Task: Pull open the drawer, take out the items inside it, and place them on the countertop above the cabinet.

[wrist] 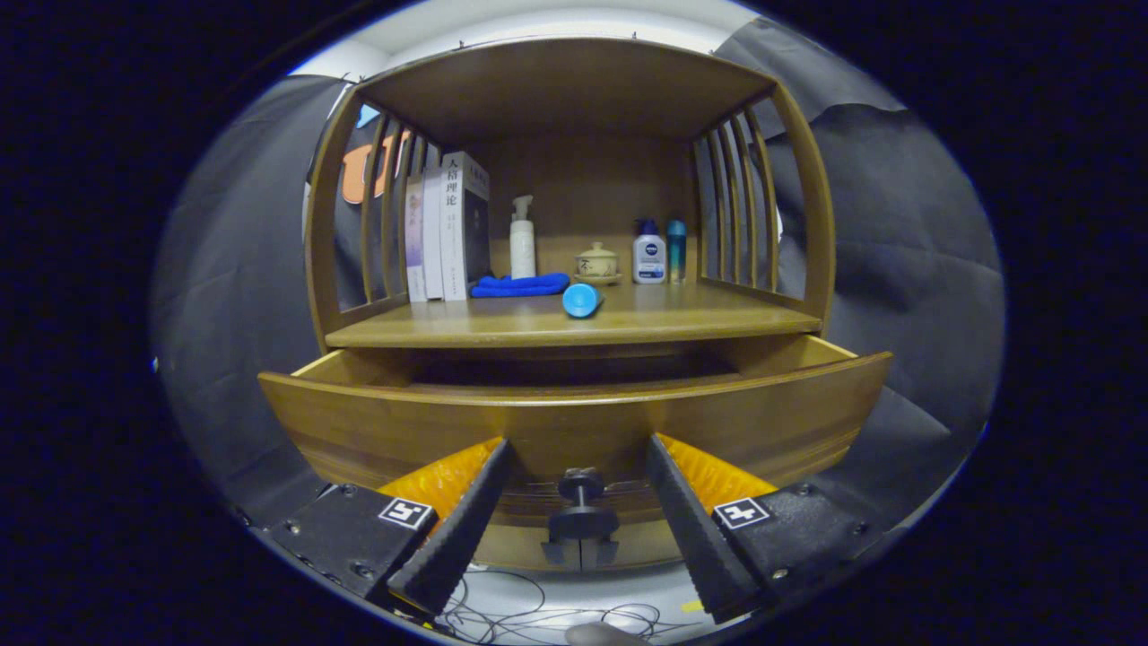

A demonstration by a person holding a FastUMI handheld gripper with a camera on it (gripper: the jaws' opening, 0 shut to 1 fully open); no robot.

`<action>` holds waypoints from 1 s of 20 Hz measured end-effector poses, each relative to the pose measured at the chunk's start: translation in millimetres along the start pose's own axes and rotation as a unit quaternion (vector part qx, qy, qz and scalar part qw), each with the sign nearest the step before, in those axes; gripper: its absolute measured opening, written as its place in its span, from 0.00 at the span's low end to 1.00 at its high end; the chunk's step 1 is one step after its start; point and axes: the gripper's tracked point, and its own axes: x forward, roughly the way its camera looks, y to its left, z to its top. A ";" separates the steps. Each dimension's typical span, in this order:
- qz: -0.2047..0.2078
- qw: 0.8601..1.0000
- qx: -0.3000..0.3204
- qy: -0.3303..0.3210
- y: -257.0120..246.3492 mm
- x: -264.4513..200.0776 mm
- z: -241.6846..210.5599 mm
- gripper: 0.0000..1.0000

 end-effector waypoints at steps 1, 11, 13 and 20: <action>-0.001 1.000 -0.001 -0.004 0.5 10.4 3.1 0.99; -0.005 1.000 -0.019 -0.008 -0.1 71.1 20.7 0.99; -0.008 0.999 -0.030 -0.019 -1.1 74.6 17.0 0.99; -0.003 1.000 0.012 -0.009 -20.4 52.2 19.3 1.00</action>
